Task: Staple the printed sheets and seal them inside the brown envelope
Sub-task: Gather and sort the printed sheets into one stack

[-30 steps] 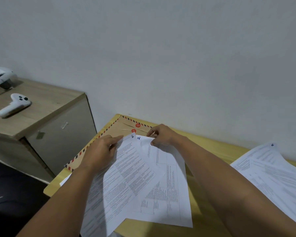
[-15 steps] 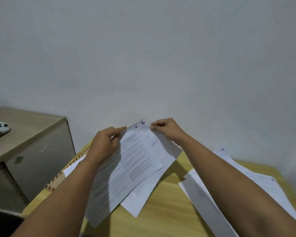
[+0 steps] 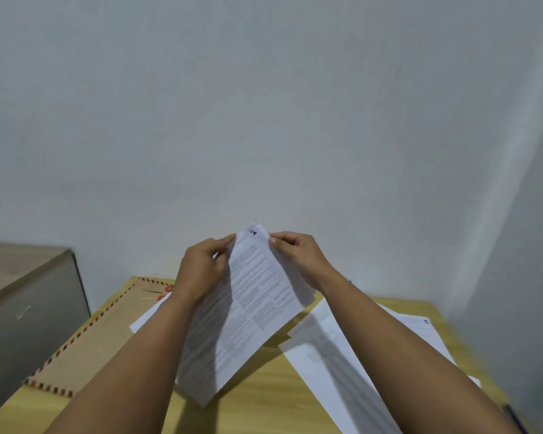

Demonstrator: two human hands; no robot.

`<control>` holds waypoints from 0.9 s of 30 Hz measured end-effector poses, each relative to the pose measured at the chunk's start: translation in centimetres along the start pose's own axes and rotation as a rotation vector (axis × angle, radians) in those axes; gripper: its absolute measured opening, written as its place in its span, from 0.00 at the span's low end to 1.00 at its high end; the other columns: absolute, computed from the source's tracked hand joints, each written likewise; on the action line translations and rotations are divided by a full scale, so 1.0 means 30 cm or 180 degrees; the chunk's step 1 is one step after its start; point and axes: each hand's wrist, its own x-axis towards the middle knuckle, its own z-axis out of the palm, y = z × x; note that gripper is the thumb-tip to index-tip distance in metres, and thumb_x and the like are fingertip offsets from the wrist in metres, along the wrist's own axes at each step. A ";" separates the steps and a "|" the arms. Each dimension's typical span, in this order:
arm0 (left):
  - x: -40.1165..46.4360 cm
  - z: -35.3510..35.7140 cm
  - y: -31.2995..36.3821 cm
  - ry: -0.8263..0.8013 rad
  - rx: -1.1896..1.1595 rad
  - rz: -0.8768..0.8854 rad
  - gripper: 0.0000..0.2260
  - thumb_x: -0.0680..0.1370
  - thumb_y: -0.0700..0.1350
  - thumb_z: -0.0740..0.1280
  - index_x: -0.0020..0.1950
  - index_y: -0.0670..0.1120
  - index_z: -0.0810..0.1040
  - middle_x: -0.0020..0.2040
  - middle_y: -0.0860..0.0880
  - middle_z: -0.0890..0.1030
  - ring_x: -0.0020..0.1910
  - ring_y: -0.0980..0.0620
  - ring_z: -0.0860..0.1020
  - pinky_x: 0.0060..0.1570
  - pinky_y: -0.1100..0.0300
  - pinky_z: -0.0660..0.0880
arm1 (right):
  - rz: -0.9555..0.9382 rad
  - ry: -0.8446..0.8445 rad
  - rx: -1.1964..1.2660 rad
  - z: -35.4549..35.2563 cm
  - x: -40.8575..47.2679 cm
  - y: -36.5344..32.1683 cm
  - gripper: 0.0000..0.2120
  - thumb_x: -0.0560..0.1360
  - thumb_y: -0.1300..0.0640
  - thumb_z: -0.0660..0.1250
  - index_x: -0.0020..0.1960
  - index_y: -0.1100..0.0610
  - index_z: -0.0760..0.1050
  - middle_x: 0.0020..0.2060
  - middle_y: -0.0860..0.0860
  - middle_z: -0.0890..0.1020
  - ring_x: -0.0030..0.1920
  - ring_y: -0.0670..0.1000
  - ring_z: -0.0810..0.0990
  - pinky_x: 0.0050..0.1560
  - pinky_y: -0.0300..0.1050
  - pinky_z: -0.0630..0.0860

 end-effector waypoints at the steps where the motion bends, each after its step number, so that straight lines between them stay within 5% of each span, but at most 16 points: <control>1: -0.002 0.006 0.014 0.0008 -0.0001 0.0013 0.16 0.80 0.40 0.67 0.67 0.53 0.81 0.52 0.55 0.84 0.51 0.56 0.81 0.54 0.59 0.76 | -0.0059 -0.0008 -0.0002 -0.007 -0.009 -0.004 0.07 0.79 0.54 0.74 0.56 0.53 0.87 0.51 0.50 0.89 0.51 0.50 0.88 0.56 0.46 0.83; 10: -0.004 0.050 0.103 0.0035 0.0164 0.0206 0.15 0.82 0.44 0.66 0.68 0.55 0.79 0.47 0.52 0.78 0.46 0.53 0.76 0.44 0.58 0.71 | -0.0443 0.0181 -0.0267 -0.039 -0.073 -0.019 0.12 0.80 0.61 0.73 0.63 0.58 0.84 0.52 0.50 0.89 0.53 0.48 0.88 0.54 0.42 0.84; 14: 0.003 0.071 0.116 -0.0009 0.0273 0.0190 0.16 0.82 0.44 0.66 0.69 0.54 0.80 0.52 0.53 0.76 0.49 0.55 0.75 0.48 0.58 0.72 | -0.0421 0.0318 -0.0135 -0.062 -0.102 -0.022 0.16 0.79 0.63 0.73 0.66 0.57 0.82 0.50 0.52 0.90 0.51 0.50 0.89 0.53 0.44 0.84; 22: -0.014 0.139 0.093 -0.0424 0.0240 0.0288 0.17 0.82 0.45 0.65 0.70 0.58 0.77 0.47 0.53 0.81 0.43 0.55 0.77 0.43 0.58 0.72 | -0.0197 0.0587 -0.0046 -0.084 -0.149 0.034 0.19 0.76 0.65 0.74 0.65 0.52 0.83 0.41 0.56 0.86 0.42 0.53 0.87 0.48 0.43 0.84; 27: -0.010 0.206 0.025 -0.0879 0.0479 0.0201 0.17 0.82 0.45 0.66 0.69 0.57 0.78 0.44 0.54 0.80 0.40 0.56 0.75 0.40 0.59 0.70 | 0.0126 0.0810 0.0205 -0.077 -0.190 0.127 0.17 0.79 0.66 0.72 0.66 0.55 0.83 0.46 0.53 0.87 0.43 0.46 0.88 0.44 0.36 0.82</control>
